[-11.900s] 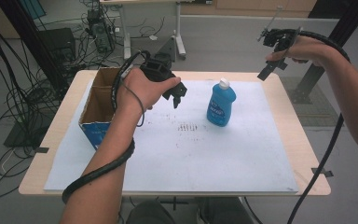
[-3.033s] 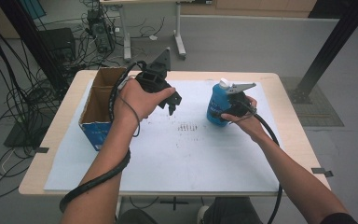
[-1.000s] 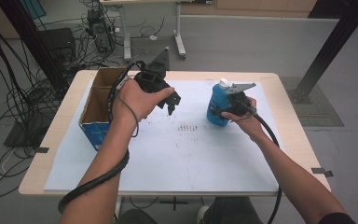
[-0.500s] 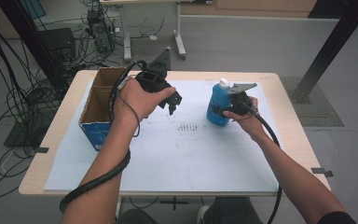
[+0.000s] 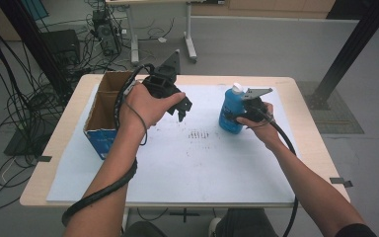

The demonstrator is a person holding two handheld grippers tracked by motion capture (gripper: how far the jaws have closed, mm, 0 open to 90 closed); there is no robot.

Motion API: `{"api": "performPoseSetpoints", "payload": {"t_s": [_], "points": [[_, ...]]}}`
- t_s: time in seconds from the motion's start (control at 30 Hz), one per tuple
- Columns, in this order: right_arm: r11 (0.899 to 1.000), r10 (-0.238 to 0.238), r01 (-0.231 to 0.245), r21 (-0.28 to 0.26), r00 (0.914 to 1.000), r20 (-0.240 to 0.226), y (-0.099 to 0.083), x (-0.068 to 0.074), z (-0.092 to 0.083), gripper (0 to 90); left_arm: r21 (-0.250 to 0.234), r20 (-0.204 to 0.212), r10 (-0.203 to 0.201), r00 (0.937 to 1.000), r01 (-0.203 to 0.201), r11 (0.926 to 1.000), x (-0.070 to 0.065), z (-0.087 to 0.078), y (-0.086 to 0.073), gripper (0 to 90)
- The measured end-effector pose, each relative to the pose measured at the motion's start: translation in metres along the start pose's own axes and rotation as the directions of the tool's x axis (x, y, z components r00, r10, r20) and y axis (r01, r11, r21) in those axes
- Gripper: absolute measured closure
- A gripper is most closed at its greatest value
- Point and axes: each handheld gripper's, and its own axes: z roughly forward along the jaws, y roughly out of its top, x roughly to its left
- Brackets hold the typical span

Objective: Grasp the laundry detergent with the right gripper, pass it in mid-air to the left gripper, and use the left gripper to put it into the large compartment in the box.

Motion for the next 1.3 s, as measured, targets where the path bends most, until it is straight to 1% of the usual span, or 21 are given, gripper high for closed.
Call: {"api": "performPoseSetpoints", "payload": {"t_s": [0.07, 0.3, 0.47, 0.83, 1.2, 1.3], "points": [[1.000, 0.010, -0.010, -0.004, 0.9999, -0.007, -0.0003, -0.0009, -0.0002, 39.3, 0.002, -0.001, 0.000, 1.0000, 0.000, 1.0000, 0.0005, 0.0002, -0.0001, 5.1], [1.000, 0.011, -0.011, -0.006, 0.9999, -0.008, -0.0008, -0.0006, -0.0004, 39.9, 0.003, -0.002, 0.003, 1.0000, -0.003, 1.0000, 0.0001, 0.0004, 0.0001, 5.2], [1.000, 0.015, -0.015, -0.013, 0.9997, -0.021, -0.0017, -0.0009, -0.0003, 41.7, 0.007, -0.005, 0.005, 1.0000, -0.005, 1.0000, -0.0006, 0.0005, 0.0013, 5.2], [1.000, 0.017, -0.018, -0.017, 0.9995, -0.026, -0.0023, -0.0013, -0.0004, 42.4, 0.010, -0.008, 0.012, 0.9999, -0.012, 0.9999, -0.0036, 0.0012, 0.0037, 5.1], [1.000, 0.024, -0.025, -0.019, 0.9992, -0.033, -0.0028, -0.0028, -0.0004, 42.8, 0.010, -0.009, 0.011, 0.9999, -0.011, 0.9999, -0.0036, 0.0013, 0.0047, 5.1], [1.000, 0.020, -0.020, -0.018, 0.9992, -0.035, -0.0026, -0.0028, -0.0004, 42.8, 0.009, -0.009, 0.008, 0.9999, -0.008, 0.9999, -0.0045, 0.0017, 0.0046, 5.1]]}}
